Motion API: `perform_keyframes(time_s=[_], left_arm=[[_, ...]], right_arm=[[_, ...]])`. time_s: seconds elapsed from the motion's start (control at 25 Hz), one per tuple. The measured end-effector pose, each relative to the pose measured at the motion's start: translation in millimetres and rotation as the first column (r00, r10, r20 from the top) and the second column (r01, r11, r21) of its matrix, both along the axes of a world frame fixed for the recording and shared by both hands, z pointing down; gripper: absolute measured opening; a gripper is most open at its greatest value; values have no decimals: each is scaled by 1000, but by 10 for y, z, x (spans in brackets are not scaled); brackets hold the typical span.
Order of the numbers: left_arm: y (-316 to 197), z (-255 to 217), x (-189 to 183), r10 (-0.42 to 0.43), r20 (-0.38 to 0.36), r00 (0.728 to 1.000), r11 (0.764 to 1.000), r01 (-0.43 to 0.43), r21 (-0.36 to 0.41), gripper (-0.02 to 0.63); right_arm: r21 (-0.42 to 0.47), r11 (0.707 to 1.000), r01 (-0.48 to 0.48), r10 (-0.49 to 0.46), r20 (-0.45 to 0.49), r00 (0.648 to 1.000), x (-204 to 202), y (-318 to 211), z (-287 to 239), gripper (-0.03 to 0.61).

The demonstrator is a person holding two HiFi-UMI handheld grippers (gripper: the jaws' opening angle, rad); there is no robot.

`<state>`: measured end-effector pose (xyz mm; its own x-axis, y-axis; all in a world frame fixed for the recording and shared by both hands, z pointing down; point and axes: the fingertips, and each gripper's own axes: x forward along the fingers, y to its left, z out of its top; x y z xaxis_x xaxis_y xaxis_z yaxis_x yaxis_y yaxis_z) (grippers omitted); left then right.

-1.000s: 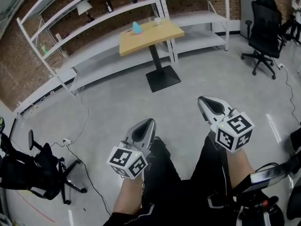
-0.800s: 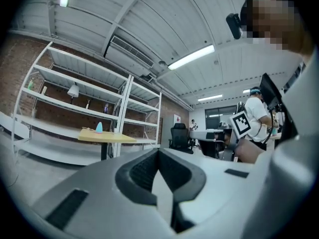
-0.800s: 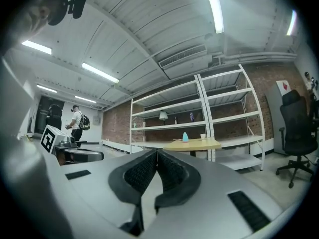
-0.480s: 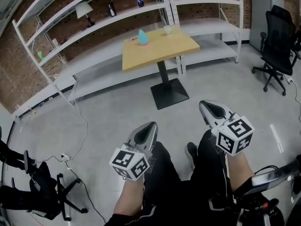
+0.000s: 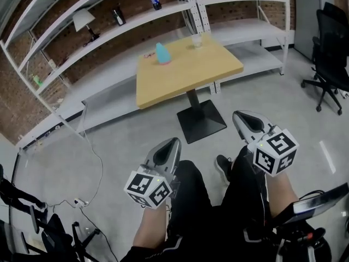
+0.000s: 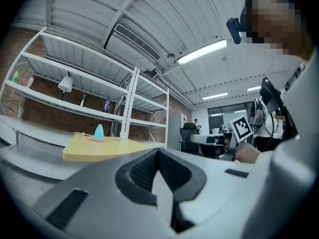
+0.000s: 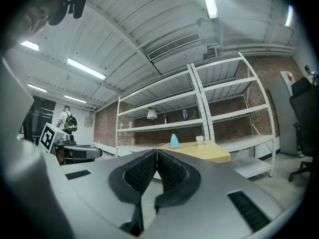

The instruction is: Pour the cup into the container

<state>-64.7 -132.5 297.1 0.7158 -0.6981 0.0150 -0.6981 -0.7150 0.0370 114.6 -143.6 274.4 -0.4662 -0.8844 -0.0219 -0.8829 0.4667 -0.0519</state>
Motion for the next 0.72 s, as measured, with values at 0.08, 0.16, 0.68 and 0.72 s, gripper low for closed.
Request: perform_keyframes(time_s=[0.08, 0.16, 0.68, 0.72], left_arm=[[-345, -10, 4, 1, 5, 1000, 1000, -1, 6, 2], [-686, -5, -2, 1, 9, 1000, 1000, -1, 1, 2], [-2855, -128, -237, 6, -9, 1000, 1000, -6, 29, 2], [-3018, -145, -263, 2, -16, 1000, 1000, -1, 30, 2]], right_arm=[[6, 1000, -5, 5, 0, 1000, 18, -338, -5, 3], [9, 1000, -12, 12, 2, 1000, 40, -674, -18, 3], [33, 998, -62, 61, 13, 998, -4, -2869, -145, 3], [31, 998, -61, 60, 14, 998, -18, -3029, -146, 3]])
